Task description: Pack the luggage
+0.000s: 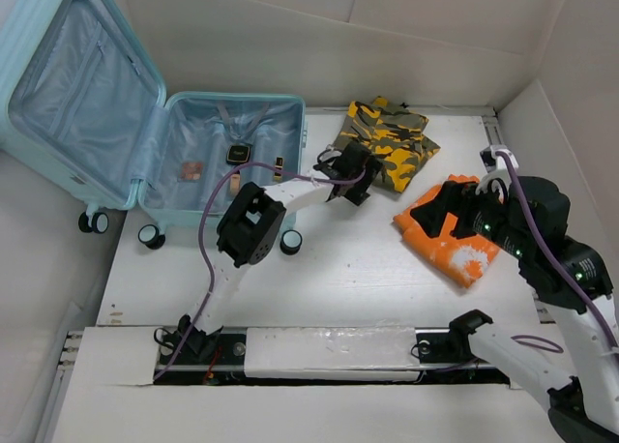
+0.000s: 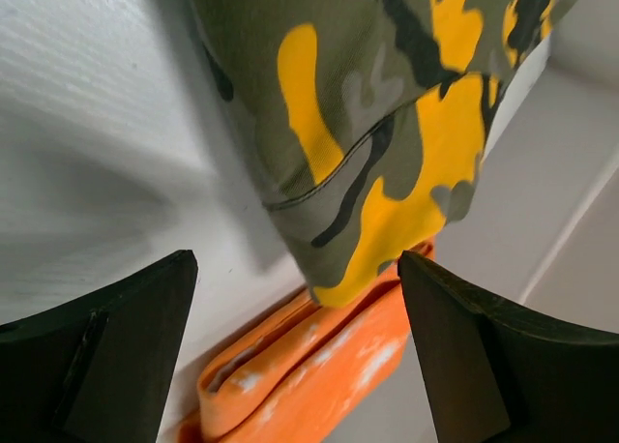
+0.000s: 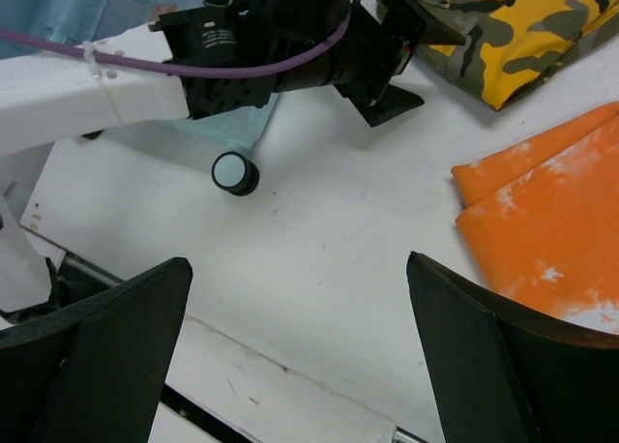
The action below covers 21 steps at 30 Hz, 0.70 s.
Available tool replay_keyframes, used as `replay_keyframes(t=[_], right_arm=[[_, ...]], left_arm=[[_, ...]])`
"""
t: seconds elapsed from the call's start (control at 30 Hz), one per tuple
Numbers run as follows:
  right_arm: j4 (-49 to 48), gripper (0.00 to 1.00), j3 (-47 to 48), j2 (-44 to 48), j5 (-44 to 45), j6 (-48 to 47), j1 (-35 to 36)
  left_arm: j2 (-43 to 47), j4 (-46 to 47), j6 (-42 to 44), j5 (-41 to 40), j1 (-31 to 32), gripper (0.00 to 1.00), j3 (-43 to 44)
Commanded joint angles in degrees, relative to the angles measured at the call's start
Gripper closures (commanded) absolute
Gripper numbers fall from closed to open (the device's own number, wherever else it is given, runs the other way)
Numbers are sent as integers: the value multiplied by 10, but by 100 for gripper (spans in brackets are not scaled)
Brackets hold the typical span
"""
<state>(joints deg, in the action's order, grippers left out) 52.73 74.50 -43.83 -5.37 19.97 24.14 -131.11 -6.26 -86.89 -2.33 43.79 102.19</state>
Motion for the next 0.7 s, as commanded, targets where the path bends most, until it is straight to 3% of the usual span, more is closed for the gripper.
replay_keyframes(t=[0.0, 0.1, 0.27, 0.5, 0.67], right_arm=[[0, 1, 2, 16, -41, -20, 6], [5, 1, 2, 23, -61, -26, 6], [24, 1, 19, 33, -66, -42, 6], [52, 1, 57, 33, -61, -65, 6], [57, 1, 57, 38, -61, -70, 6]], left_arm=[[16, 20, -73, -65, -2, 18, 5], [-14, 6, -100, -92, -2, 17, 27], [-88, -84, -121, -103, 3, 17, 150], [-119, -125, -144, -116, 3, 20, 157], [-146, -131, -151, -121, 3, 30, 166]])
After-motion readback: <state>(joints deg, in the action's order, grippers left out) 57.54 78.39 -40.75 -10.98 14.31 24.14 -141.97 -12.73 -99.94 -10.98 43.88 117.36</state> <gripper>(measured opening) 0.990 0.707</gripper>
